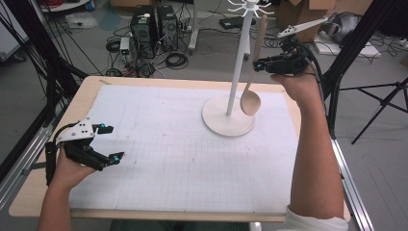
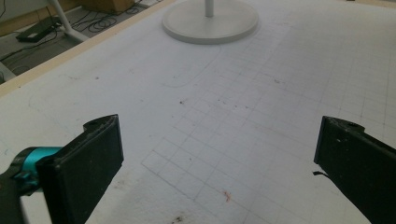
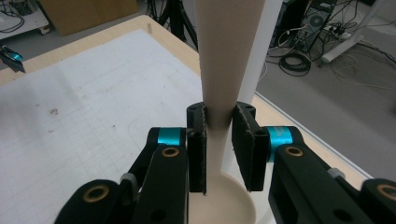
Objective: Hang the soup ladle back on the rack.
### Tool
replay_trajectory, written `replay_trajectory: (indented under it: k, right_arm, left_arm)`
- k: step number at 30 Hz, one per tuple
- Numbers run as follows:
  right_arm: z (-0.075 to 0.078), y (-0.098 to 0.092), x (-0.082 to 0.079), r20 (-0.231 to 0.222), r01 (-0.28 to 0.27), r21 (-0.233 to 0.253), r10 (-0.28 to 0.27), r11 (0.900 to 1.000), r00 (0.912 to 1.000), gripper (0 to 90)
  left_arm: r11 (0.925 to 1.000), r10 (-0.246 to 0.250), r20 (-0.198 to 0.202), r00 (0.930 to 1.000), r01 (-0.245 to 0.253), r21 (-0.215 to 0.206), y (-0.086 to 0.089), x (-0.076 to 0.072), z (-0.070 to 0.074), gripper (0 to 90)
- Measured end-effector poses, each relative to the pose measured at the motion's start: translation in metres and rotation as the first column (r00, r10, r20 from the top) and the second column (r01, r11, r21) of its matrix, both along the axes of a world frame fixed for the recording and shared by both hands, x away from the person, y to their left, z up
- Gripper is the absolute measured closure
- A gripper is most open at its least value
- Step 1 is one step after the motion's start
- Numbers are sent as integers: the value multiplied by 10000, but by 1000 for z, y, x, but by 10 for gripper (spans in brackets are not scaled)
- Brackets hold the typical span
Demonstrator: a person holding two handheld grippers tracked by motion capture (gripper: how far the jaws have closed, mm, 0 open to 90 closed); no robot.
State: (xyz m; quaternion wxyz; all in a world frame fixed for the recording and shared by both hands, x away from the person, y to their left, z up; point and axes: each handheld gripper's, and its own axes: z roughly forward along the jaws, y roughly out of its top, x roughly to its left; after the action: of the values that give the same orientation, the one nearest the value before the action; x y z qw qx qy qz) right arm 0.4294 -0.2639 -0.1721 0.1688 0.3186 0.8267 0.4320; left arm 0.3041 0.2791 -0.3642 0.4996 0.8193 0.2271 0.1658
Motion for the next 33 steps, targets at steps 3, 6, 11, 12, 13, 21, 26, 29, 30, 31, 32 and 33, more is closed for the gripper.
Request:
replay_trajectory:
  k: [3, 6, 11, 12, 13, 21, 26, 29, 30, 31, 32, 33]
  right_arm:
    - [1, 0, 0, -28, 63, -18, -63, 10000, 10000, 761]
    - [3, 1, 0, -6, 28, 7, -28, 10000, 10000, 761]
    - [4, 4, 1, -69, 156, -171, -157, 9997, 9999, 761]
    - [4, 5, 1, -74, 138, -199, -139, 9997, 9999, 761]
    - [5, 6, 1, -99, 153, -199, -155, 9997, 9998, 761]
    - [6, 6, 4, -197, 362, -203, -366, 9991, 9991, 761]
    - [3, 3, 7, -313, 458, -199, -464, 9988, 9984, 761]
    - [3, 2, 9, -364, 497, -131, -501, 9987, 9981, 761]
    - [3, 1, 10, -374, 504, -91, -507, 9987, 9980, 761]
    - [3, 1, 10, -373, 503, -95, -506, 9987, 9980, 761]
    - [3, 1, 11, -420, 538, -81, -541, 9985, 9977, 761]
    - [3, 1, 12, -458, 543, -82, -546, 9985, 9975, 761]
  left_arm:
    - [10000, 28, -25, 10000, -28, -14, 0, 0, 0, 17]
    - [10000, -7, -3, 10000, 7, -4, 0, 1, 0, 17]
    - [10000, 9, 16, 10000, -9, -23, 1, 0, 0, 17]
    - [10000, 4, 11, 10000, -4, -14, 1, 0, 0, 17]
    - [10000, -10, 25, 10000, 10, -4, 1, 0, 1, 17]
    - [10000, 15, 56, 10000, -15, -58, 2, -1, 2, 17]
    - [10000, 28, 27, 10000, -28, -83, 2, -1, 1, 17]
    - [10000, 17, 57, 10000, -17, -63, 2, -1, 2, 17]
    - [10000, 2, 64, 10000, -2, -35, 3, -1, 2, 17]
    - [10000, 5, 65, 10000, -5, -45, 3, -1, 2, 17]
    - [10000, 13, 56, 10000, -13, -43, 3, -1, 2, 17]
    - [10000, 36, 48, 10000, -36, -71, 3, -1, 2, 17]
